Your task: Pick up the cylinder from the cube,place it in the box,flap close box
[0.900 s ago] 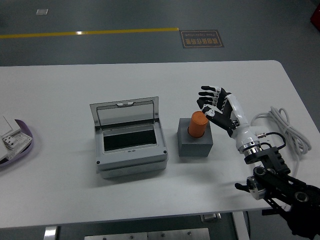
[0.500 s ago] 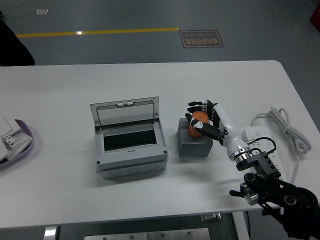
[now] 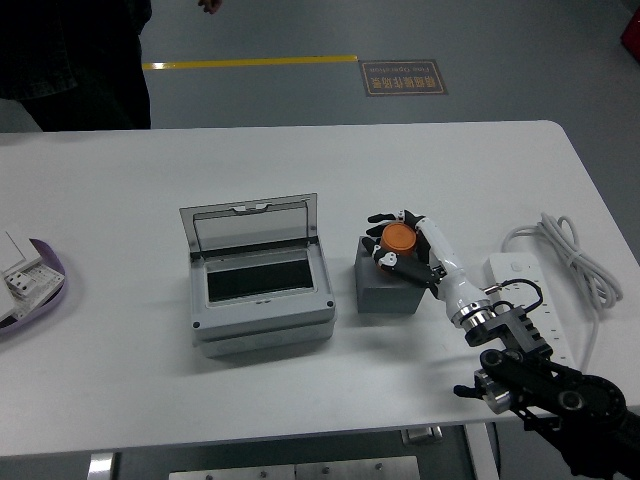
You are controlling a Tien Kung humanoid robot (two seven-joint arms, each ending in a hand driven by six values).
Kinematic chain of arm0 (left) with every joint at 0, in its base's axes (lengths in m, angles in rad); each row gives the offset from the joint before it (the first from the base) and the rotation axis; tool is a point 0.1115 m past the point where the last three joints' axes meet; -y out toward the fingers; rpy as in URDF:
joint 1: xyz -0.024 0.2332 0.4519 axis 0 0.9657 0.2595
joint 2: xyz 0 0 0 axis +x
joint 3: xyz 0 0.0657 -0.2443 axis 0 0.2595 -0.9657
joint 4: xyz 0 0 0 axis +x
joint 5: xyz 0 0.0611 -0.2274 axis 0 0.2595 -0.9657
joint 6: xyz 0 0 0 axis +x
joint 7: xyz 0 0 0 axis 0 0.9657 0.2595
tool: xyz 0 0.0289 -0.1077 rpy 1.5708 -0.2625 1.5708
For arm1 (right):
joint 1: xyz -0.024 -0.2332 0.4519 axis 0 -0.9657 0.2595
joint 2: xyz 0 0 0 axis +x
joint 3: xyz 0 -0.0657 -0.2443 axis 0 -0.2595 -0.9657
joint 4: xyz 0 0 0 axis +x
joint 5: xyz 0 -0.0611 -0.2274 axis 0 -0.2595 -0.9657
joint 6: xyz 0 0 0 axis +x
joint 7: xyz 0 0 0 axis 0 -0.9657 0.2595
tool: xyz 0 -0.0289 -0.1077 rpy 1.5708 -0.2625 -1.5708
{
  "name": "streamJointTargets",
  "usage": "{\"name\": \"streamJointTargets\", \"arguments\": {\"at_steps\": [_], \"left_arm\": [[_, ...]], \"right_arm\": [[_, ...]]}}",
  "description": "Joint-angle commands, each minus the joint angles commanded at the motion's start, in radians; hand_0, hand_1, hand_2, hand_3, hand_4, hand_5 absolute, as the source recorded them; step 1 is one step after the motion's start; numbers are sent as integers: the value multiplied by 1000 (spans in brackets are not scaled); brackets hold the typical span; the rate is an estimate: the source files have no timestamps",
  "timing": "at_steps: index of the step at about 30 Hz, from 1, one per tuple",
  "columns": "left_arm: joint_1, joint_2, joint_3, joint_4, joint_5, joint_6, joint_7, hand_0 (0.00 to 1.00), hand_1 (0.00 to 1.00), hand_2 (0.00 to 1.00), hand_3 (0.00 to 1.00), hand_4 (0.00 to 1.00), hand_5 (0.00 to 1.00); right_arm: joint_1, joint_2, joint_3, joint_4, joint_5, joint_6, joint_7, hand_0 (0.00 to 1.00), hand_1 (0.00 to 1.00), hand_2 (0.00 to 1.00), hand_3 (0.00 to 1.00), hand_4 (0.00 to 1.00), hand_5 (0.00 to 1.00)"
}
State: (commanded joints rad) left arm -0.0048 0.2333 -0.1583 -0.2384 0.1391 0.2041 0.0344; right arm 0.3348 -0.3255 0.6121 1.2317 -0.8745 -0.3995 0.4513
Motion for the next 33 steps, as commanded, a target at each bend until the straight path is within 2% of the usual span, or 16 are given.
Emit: {"name": "streamJointTargets", "arguments": {"at_steps": [5, 6, 11, 12, 17, 18, 23, 24, 29, 30, 33], "left_arm": [[0, 0, 1, 0, 1, 0, 0, 513, 570, 564, 608, 724, 177], [-1, 1, 1, 0, 2, 0, 0, 513, 571, 564, 607, 724, 177], [-2, 0, -7, -1, 12, 0, 0, 513, 571, 564, 607, 724, 177], [-2, -1, -9, -2, 13, 0, 0, 513, 570, 564, 607, 724, 177], [-3, -3, -11, -3, 17, 0, 0, 513, 570, 564, 607, 724, 177], [-3, -4, -11, -3, 17, 0, 0, 513, 571, 564, 607, 723, 177], [-5, -3, -13, -3, 19, 0, 0, 513, 571, 564, 607, 723, 177], [-5, -3, -13, -3, 19, 0, 0, 513, 571, 565, 607, 723, 177], [-5, -3, -12, -3, 19, 0, 0, 513, 571, 565, 607, 723, 177], [-4, -3, -12, -3, 18, 0, 0, 513, 571, 566, 607, 721, 178], [-1, -5, -8, -3, 13, 0, 0, 513, 571, 566, 607, 721, 178]], "right_arm": [[5, 0, -9, 1, -1, -3, -4, 599, 604, 526, 594, 767, 229], [6, 0, -10, 1, -1, -3, -5, 517, 563, 503, 564, 699, 203], [7, 1, -11, 2, -6, -5, -19, 517, 563, 503, 564, 699, 203], [7, 1, -11, 3, -6, -6, -21, 605, 560, 497, 545, 502, 29], [7, 1, -12, 4, -3, -15, -28, 605, 560, 497, 545, 502, 29], [7, 1, -12, 4, -3, -18, -29, 428, 465, 415, 422, 46, 2], [8, 2, -12, 12, -5, -36, -28, 428, 465, 415, 422, 46, 2], [9, 2, -12, 15, -5, -40, -27, 347, 382, 348, 312, 2, 2], [8, 2, -10, 36, -2, -63, -6, 347, 382, 348, 312, 2, 2], [9, 1, -8, 43, -4, -68, -2, 293, 313, 290, 249, 2, 2], [14, -1, 0, 76, -23, -80, 3, 293, 313, 290, 249, 2, 2]]}}
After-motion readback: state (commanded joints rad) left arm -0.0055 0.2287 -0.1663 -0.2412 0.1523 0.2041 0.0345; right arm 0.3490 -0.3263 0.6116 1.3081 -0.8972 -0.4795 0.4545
